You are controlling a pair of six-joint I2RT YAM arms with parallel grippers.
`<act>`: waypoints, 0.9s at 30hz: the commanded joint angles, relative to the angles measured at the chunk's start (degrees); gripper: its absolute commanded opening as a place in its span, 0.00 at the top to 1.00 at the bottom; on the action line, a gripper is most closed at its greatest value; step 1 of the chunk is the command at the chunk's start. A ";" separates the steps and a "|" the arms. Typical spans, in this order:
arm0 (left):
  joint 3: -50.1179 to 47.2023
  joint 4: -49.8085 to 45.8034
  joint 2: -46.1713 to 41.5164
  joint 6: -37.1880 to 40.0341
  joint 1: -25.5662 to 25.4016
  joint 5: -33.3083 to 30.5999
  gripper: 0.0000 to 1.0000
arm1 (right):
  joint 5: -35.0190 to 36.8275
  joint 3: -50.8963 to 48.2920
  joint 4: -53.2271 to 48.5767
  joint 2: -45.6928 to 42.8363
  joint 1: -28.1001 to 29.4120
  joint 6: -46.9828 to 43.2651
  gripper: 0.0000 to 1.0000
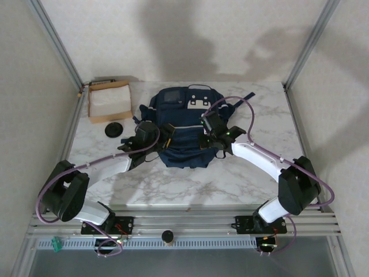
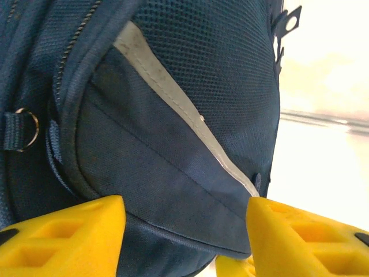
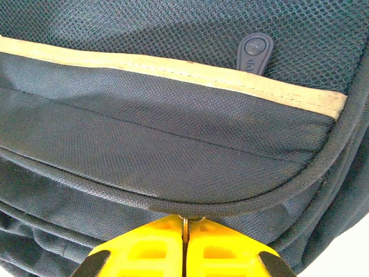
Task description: Pack the student bag
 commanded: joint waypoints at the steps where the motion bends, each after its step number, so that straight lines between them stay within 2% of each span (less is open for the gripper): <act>1: -0.68 0.95 -0.51 -5.32 -1.71 -4.30 0.44 | 1.21 -0.66 1.85 -0.20 -0.11 0.22 1.00; 3: -2.57 -0.70 -3.63 -7.10 -3.64 -9.39 0.42 | 0.99 -0.83 2.33 -0.32 -0.09 0.27 1.00; 5: -3.87 -1.71 -5.24 -7.96 -4.31 -11.30 0.40 | 0.25 -0.75 2.89 -0.15 -0.12 0.33 1.00; 9: -4.34 -0.31 -3.96 -9.25 -4.51 -10.57 0.39 | -0.09 -0.67 3.53 0.03 -0.10 0.32 1.00; 14: 1.45 -1.55 1.18 -7.06 -4.40 -10.29 0.43 | -0.22 -1.17 3.96 -0.05 -0.09 0.54 1.00; 18: 3.06 -0.48 4.83 -8.18 -4.49 -10.46 0.55 | 0.34 -1.58 3.95 -0.48 -0.09 0.58 1.00; 22: 3.56 -1.04 5.83 -7.71 -4.05 -12.72 0.80 | 3.56 -1.21 1.71 -0.31 -0.08 0.57 1.00; 25: 4.83 -6.32 4.70 -5.34 -3.54 -16.64 0.97 | 6.22 -1.24 -0.50 -1.14 -1.93 1.11 1.00; 27: 4.26 -8.47 3.34 -3.99 -2.18 -17.67 1.00 | 6.37 -2.07 -1.11 -2.72 -4.36 1.56 1.00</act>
